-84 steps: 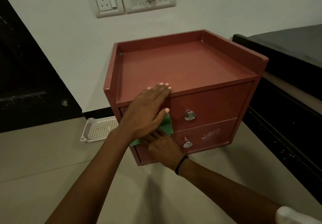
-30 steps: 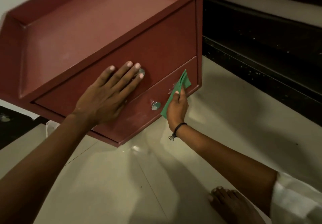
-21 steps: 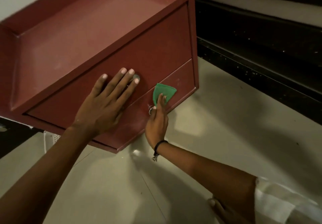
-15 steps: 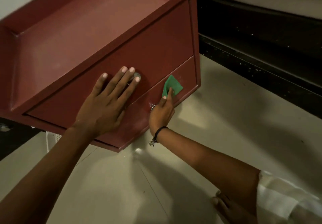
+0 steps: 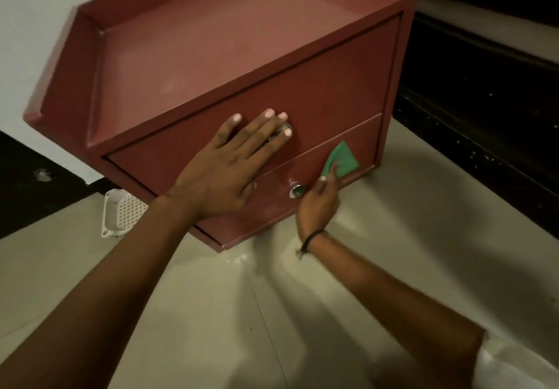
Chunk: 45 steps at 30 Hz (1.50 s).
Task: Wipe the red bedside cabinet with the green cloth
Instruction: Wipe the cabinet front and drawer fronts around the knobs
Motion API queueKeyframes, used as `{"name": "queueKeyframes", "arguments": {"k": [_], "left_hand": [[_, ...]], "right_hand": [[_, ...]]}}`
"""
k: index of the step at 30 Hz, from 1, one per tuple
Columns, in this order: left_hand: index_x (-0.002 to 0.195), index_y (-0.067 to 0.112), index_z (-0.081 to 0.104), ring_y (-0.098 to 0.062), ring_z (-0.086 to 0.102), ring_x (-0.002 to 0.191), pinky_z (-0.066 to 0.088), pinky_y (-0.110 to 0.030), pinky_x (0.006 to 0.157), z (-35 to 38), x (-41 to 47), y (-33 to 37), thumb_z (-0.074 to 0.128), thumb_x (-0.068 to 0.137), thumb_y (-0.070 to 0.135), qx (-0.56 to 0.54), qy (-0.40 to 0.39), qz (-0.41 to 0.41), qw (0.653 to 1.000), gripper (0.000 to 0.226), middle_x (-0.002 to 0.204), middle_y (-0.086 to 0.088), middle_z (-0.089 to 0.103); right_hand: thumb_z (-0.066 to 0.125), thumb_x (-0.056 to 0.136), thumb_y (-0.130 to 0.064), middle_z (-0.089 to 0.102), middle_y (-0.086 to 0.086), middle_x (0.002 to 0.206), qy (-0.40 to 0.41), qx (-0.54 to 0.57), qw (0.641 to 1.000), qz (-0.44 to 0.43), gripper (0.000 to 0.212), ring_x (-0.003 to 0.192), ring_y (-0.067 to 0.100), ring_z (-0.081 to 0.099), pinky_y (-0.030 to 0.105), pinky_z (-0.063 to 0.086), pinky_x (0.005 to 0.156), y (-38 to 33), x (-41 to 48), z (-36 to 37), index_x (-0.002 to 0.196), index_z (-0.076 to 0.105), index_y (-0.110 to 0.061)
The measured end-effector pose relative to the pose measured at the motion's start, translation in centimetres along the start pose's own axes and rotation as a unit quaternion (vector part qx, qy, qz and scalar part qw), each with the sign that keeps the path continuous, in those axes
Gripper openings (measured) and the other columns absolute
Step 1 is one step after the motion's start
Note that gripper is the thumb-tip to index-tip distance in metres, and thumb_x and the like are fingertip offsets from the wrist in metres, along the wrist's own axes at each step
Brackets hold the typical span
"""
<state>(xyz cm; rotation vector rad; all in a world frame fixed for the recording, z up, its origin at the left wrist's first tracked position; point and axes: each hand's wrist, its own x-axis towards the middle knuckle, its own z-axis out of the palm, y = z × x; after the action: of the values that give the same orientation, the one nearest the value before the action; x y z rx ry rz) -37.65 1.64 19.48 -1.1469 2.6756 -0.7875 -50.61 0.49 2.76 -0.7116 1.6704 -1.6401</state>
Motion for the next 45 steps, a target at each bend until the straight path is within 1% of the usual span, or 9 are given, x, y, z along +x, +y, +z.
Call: {"name": "queueKeyframes", "arguments": {"k": [5, 10, 18, 22, 25, 27, 35, 42, 45], "left_hand": [[0.161, 0.015, 0.006, -0.022, -0.001, 0.156, -0.006, -0.045, 0.124, -0.3, 0.1, 0.1, 0.064, 0.078, 0.026, -0.021, -0.007, -0.007, 1.0, 0.101, 0.169, -0.007, 0.002], [0.161, 0.017, 0.007, -0.02, -0.003, 0.156, -0.009, -0.043, 0.123, -0.9, 0.0, 0.5, 0.065, 0.079, 0.022, -0.063, -0.02, -0.03, 0.997, 0.1, 0.169, -0.005, 0.002], [0.161, 0.019, 0.008, -0.015, -0.012, 0.155, -0.016, -0.039, 0.122, -1.2, 0.1, 2.0, 0.067, 0.08, 0.021, -0.156, -0.035, -0.083, 0.984, 0.099, 0.169, -0.001, -0.004], [0.16, 0.02, 0.014, -0.013, -0.014, 0.154, -0.013, -0.04, 0.123, -1.4, -0.1, 2.5, 0.066, 0.085, 0.023, -0.192, -0.032, -0.089, 0.977, 0.092, 0.169, 0.001, -0.009], [0.16, 0.02, 0.015, -0.013, -0.015, 0.154, -0.014, -0.038, 0.122, -1.4, -0.1, 2.8, 0.067, 0.084, 0.023, -0.207, -0.034, -0.103, 0.972, 0.092, 0.168, 0.001, -0.01], [0.16, 0.021, 0.013, -0.012, -0.017, 0.153, -0.018, -0.035, 0.12, -1.5, -0.1, 2.6, 0.067, 0.085, 0.021, -0.211, -0.04, -0.101, 0.972, 0.093, 0.168, 0.001, -0.012], [0.16, 0.021, 0.012, -0.008, -0.018, 0.152, -0.017, -0.032, 0.12, -2.1, -0.1, 2.2, 0.065, 0.088, 0.015, -0.242, -0.054, -0.104, 0.963, 0.09, 0.169, 0.004, -0.01], [0.16, 0.019, 0.013, -0.009, -0.016, 0.153, -0.019, -0.029, 0.119, -2.2, -0.1, 2.2, 0.065, 0.087, 0.015, -0.26, -0.053, -0.107, 0.958, 0.089, 0.169, 0.003, -0.009], [0.16, 0.02, 0.013, -0.008, -0.015, 0.153, -0.019, -0.027, 0.118, -2.4, -0.2, 1.9, 0.065, 0.087, 0.014, -0.265, -0.056, -0.104, 0.957, 0.089, 0.169, 0.004, -0.007]], "right_hand": [[0.041, 0.104, -0.006, 0.056, 0.004, 0.144, -0.1, 0.006, 0.993, -0.062, 0.043, 0.128, 0.006, 0.052, 0.004, 0.032, 0.1, 1.1, -2.7, -1.2, 0.146, 0.048, -0.013], [0.039, 0.104, -0.006, 0.058, 0.013, 0.14, -0.02, 0.029, 0.999, 0.017, 0.042, 0.129, 0.026, 0.055, 0.023, 0.041, 0.106, 0.0, 0.6, -1.5, 0.145, 0.049, -0.009], [0.036, 0.098, 0.009, 0.036, 0.005, 0.16, -0.373, -0.068, 0.897, -0.226, 0.061, 0.147, 0.011, 0.033, 0.028, 0.03, 0.119, 5.2, -8.9, -2.8, 0.154, 0.034, -0.015], [0.042, 0.101, -0.008, 0.072, 0.011, 0.109, -0.196, -0.033, 0.976, -0.088, 0.031, 0.1, 0.018, 0.066, 0.032, 0.051, 0.086, 2.8, -7.8, -1.3, 0.118, 0.067, -0.008], [0.044, 0.099, -0.002, 0.072, 0.012, 0.106, -0.022, 0.014, 0.992, 0.122, 0.03, 0.097, 0.029, 0.066, 0.03, 0.05, 0.083, 2.5, -4.6, -2.6, 0.111, 0.071, -0.005], [0.044, 0.099, -0.001, 0.07, 0.012, 0.106, 0.026, 0.009, 0.99, 0.138, 0.031, 0.093, 0.024, 0.063, 0.022, 0.046, 0.078, 2.4, -2.6, -3.9, 0.115, 0.07, -0.003], [0.048, 0.1, -0.007, 0.072, -0.004, 0.102, -0.109, 0.018, 0.99, -0.085, 0.026, 0.091, 0.003, 0.064, 0.014, 0.049, 0.083, 1.3, -6.5, -1.8, 0.115, 0.07, -0.006], [0.063, 0.075, -0.007, 0.057, 0.007, 0.085, -0.253, -0.003, 0.967, 0.016, 0.012, 0.081, 0.018, 0.055, 0.032, 0.044, 0.072, 0.9, -8.8, 1.5, 0.078, 0.059, -0.018], [0.062, 0.081, -0.002, 0.067, 0.005, 0.095, -0.214, -0.013, 0.975, 0.057, 0.023, 0.086, 0.018, 0.062, 0.031, 0.048, 0.079, 2.7, -9.5, 1.2, 0.098, 0.064, -0.019]]}}
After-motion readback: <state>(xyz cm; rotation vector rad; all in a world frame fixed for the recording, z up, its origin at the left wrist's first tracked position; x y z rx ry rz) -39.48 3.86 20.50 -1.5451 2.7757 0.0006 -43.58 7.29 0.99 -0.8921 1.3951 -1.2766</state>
